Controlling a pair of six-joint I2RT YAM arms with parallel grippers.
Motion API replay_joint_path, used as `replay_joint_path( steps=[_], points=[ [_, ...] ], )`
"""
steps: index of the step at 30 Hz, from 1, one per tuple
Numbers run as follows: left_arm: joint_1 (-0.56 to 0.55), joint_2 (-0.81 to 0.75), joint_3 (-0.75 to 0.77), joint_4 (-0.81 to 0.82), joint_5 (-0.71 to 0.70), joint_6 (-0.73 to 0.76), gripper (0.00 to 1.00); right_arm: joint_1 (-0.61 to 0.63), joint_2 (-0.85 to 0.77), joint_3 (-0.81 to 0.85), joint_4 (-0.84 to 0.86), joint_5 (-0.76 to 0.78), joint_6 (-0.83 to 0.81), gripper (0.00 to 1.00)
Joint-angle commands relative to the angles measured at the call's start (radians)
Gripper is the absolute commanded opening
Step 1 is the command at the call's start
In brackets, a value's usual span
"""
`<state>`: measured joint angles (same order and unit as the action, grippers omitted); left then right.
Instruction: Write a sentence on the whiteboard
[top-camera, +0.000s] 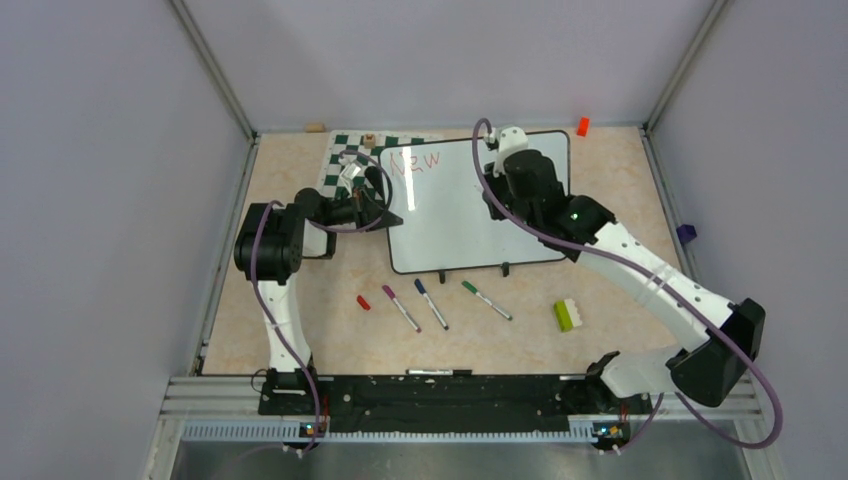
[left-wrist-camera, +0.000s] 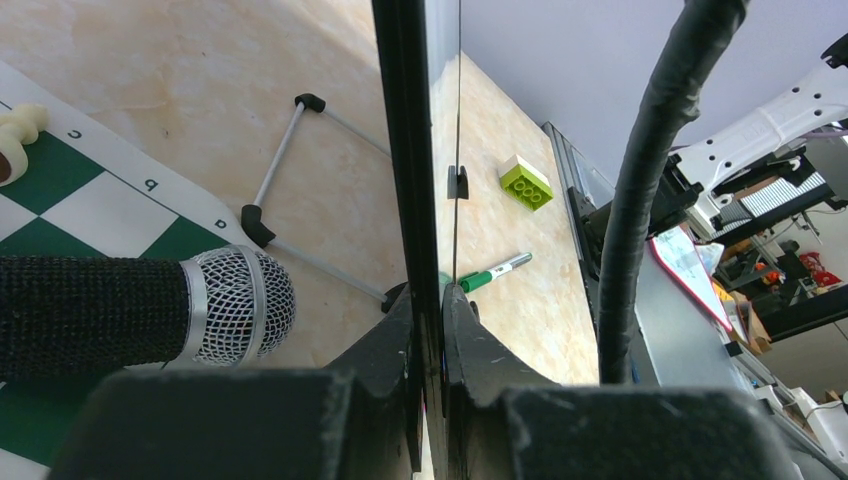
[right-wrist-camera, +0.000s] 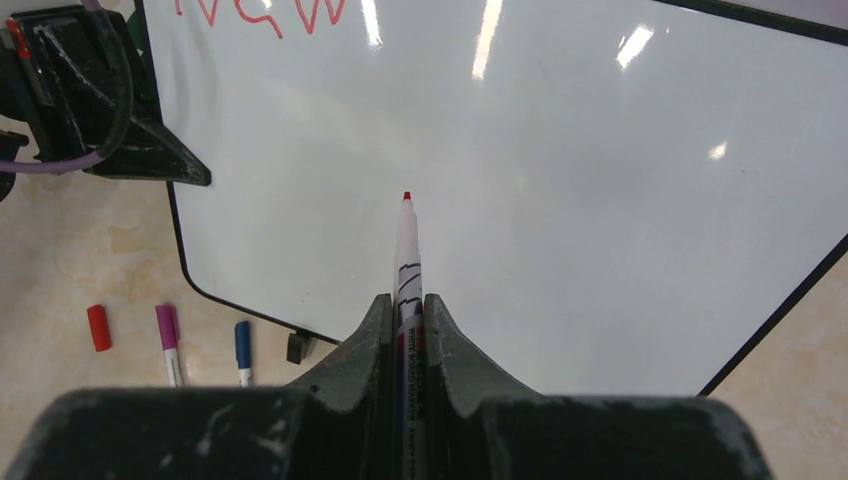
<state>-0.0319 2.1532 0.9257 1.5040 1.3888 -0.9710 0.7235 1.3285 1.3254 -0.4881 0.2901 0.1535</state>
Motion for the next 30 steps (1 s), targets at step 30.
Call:
replay_joint_path(
  steps=[30],
  points=[
    [-0.001,0.008,0.01,0.116,-0.004,0.129,0.0,0.105,0.082,0.007,0.152,0.041,0.113,0.0]
  ],
)
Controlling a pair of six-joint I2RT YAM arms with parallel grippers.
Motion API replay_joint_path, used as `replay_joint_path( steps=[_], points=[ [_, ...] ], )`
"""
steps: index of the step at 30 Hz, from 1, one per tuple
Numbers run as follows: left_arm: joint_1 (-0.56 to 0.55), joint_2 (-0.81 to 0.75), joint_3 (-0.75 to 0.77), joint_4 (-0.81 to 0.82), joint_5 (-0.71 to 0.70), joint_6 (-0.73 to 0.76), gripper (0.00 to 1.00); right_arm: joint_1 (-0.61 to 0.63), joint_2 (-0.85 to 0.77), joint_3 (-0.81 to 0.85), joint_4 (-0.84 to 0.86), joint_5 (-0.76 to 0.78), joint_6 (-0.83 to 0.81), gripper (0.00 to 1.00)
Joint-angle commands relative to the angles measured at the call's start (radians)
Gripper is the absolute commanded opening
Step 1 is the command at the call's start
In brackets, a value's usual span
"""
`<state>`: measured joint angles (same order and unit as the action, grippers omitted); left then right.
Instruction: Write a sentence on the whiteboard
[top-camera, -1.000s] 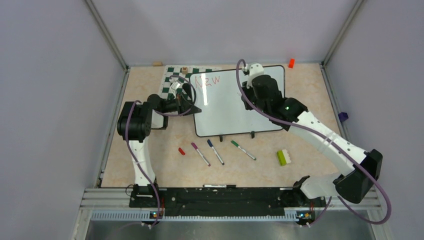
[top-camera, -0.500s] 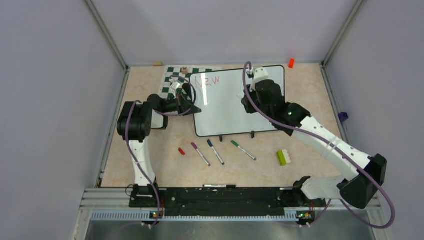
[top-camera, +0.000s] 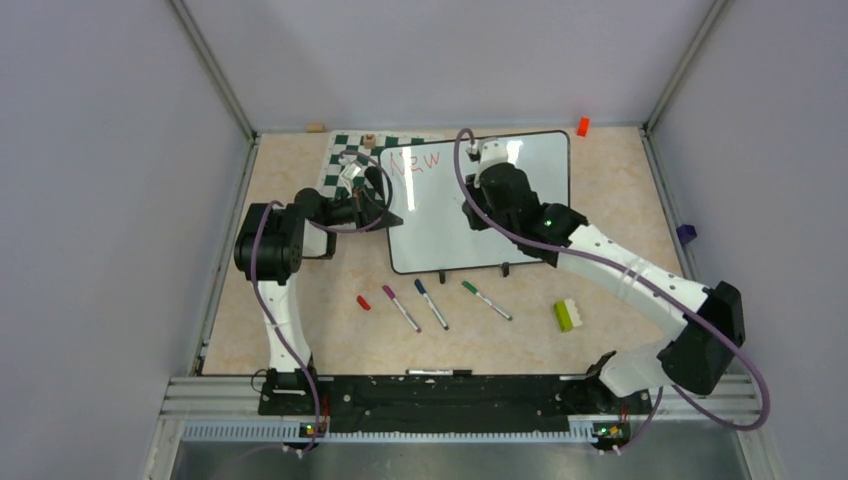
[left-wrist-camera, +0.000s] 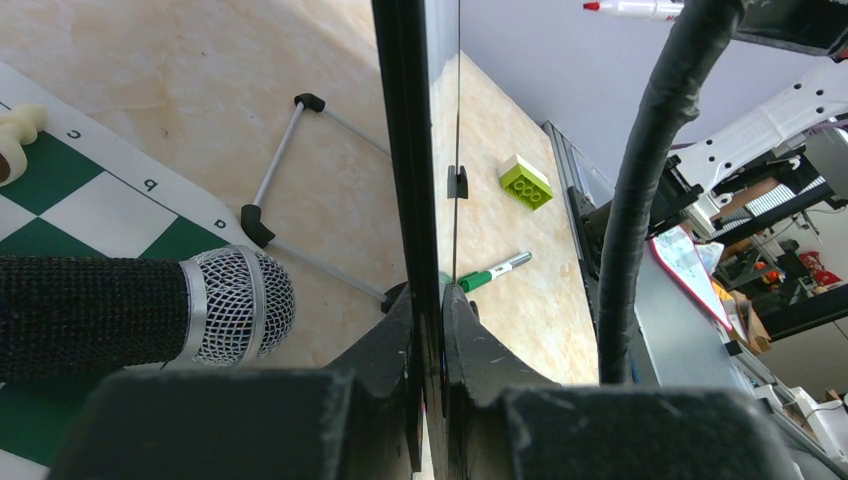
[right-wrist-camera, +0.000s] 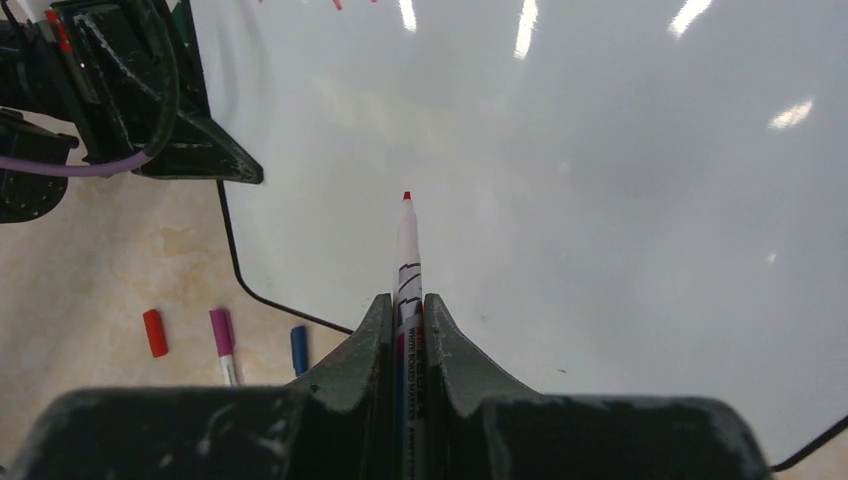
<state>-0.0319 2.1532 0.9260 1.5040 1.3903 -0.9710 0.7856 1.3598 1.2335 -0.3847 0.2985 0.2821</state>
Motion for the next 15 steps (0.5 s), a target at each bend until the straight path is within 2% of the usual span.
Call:
replay_joint_path(
  steps=[1,15],
  points=[
    [-0.001,0.007,0.01,0.116,-0.004,0.129,0.0,0.053,0.07,0.116,0.049,0.039,-0.02,0.0],
    [0.0,-0.002,-0.001,0.116,-0.004,0.141,0.0,0.103,0.294,0.301,0.067,0.045,-0.059,0.0]
  ],
)
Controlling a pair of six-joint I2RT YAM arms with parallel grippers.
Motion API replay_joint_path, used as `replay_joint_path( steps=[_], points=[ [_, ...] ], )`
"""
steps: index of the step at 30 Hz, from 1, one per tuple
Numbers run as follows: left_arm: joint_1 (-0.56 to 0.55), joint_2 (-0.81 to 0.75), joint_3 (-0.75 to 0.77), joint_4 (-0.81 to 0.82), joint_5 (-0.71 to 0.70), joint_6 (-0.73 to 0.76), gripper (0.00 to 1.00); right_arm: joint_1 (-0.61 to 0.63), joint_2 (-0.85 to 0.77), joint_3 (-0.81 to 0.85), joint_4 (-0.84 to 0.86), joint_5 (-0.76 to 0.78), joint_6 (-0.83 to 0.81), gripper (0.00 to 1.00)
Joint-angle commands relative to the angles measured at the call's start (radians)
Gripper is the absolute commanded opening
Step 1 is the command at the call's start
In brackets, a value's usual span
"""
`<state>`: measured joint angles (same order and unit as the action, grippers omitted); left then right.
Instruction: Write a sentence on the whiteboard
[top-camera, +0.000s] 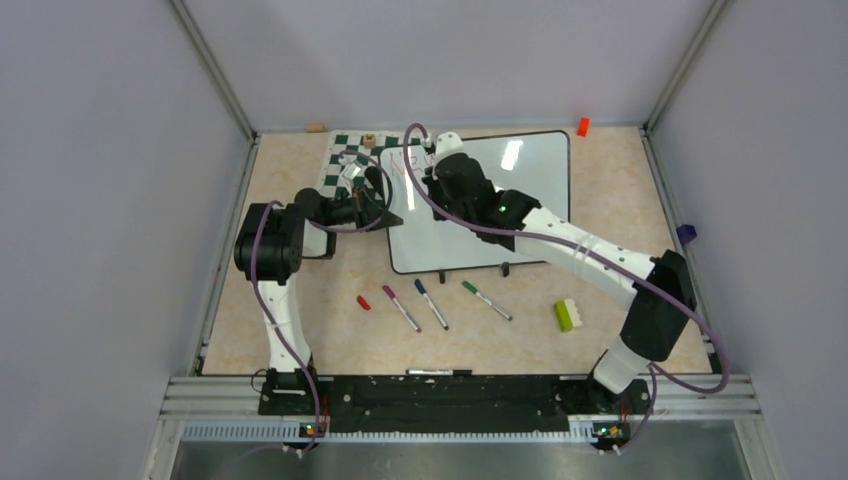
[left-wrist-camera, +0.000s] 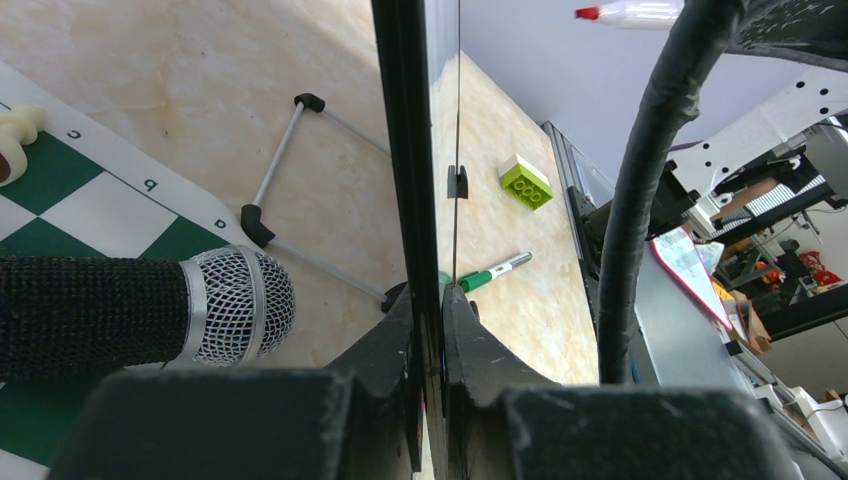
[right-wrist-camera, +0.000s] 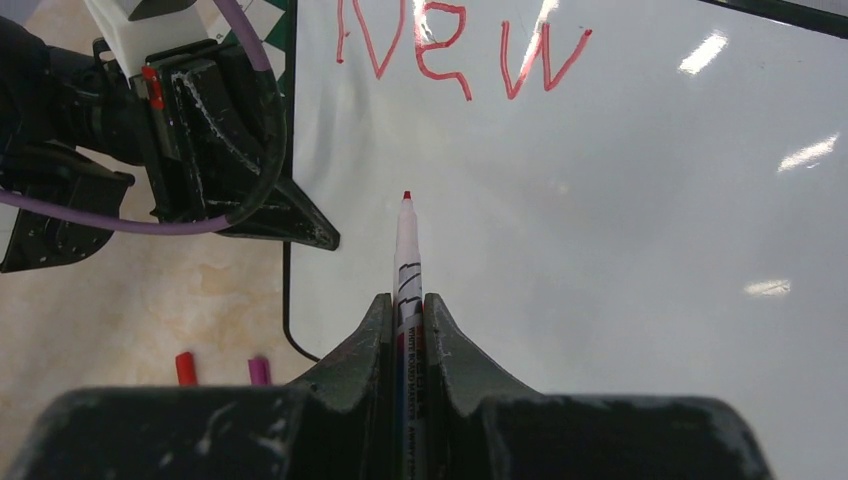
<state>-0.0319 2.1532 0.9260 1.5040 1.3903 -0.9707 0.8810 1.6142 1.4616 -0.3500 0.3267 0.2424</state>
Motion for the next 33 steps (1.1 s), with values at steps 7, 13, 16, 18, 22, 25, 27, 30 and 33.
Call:
replay_joint_path(
  steps=[7,13,16,18,22,25,27,30,33],
  points=[
    [-0.001,0.0,0.001,0.116,-0.005,0.139,0.0,0.008,0.102,0.134,0.023,0.037,-0.033,0.0],
    [0.0,-0.001,0.001,0.116,-0.004,0.138,0.0,0.008,0.142,0.167,0.013,0.07,-0.043,0.0],
    [0.0,0.0,0.001,0.116,-0.003,0.139,0.0,0.007,0.16,0.183,0.01,0.083,-0.047,0.0],
    [-0.001,-0.001,0.001,0.116,-0.003,0.139,0.0,0.008,0.173,0.19,0.008,0.096,-0.053,0.0],
    [0.0,-0.001,0.0,0.116,-0.003,0.139,0.0,0.008,0.188,0.204,0.008,0.114,-0.064,0.0],
    [-0.001,0.0,0.001,0.116,-0.004,0.139,0.0,0.008,0.199,0.209,0.008,0.12,-0.066,0.0],
    [-0.001,0.0,0.001,0.116,-0.004,0.139,0.0,0.008,0.204,0.208,0.008,0.121,-0.063,0.0],
    [-0.002,0.0,0.001,0.116,-0.004,0.139,0.0,0.008,0.207,0.203,-0.001,0.118,-0.055,0.0],
    [-0.001,0.0,0.001,0.116,-0.004,0.138,0.0,0.009,0.204,0.197,-0.013,0.115,-0.047,0.0]
  ],
)
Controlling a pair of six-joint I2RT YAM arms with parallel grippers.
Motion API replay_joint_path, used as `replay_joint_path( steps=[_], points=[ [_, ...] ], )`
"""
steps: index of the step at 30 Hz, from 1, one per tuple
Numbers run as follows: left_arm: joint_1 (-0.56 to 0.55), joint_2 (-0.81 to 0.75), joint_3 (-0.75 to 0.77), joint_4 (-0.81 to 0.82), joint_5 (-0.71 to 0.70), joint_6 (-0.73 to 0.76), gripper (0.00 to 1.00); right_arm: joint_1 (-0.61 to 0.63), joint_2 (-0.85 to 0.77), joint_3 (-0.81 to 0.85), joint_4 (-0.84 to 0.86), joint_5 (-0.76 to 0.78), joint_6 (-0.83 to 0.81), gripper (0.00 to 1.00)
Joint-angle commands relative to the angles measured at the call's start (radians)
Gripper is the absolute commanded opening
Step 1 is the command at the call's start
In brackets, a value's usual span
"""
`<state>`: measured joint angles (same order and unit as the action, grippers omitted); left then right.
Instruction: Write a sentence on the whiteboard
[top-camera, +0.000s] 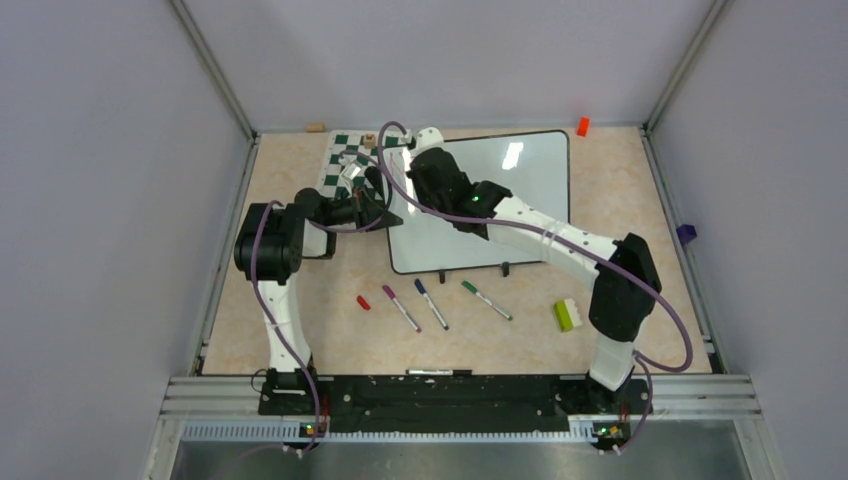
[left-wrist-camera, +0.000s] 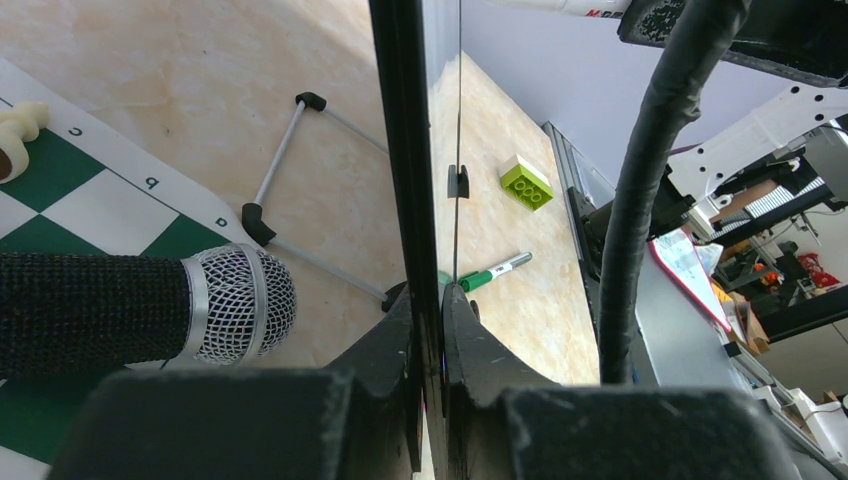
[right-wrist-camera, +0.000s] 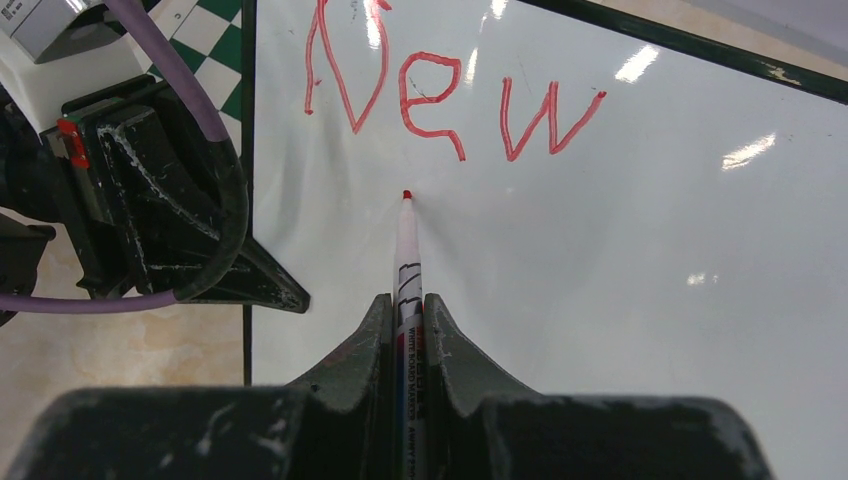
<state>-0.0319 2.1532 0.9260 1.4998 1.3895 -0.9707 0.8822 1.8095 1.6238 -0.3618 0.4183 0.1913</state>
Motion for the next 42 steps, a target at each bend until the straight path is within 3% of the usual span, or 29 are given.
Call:
replay_joint_path(
  steps=[1,18,42],
  points=[
    [0.0,0.0,0.001,0.12,-0.003,0.138,0.0,0.007,0.005,0.029,-0.004,0.023,0.007,0.0],
    [-0.003,-0.002,-0.001,0.12,-0.006,0.139,0.0,0.006,-0.072,-0.118,-0.006,-0.019,0.058,0.0],
    [-0.002,-0.002,-0.003,0.12,-0.006,0.141,0.0,0.007,-0.022,-0.027,-0.017,0.008,0.018,0.0]
  ],
)
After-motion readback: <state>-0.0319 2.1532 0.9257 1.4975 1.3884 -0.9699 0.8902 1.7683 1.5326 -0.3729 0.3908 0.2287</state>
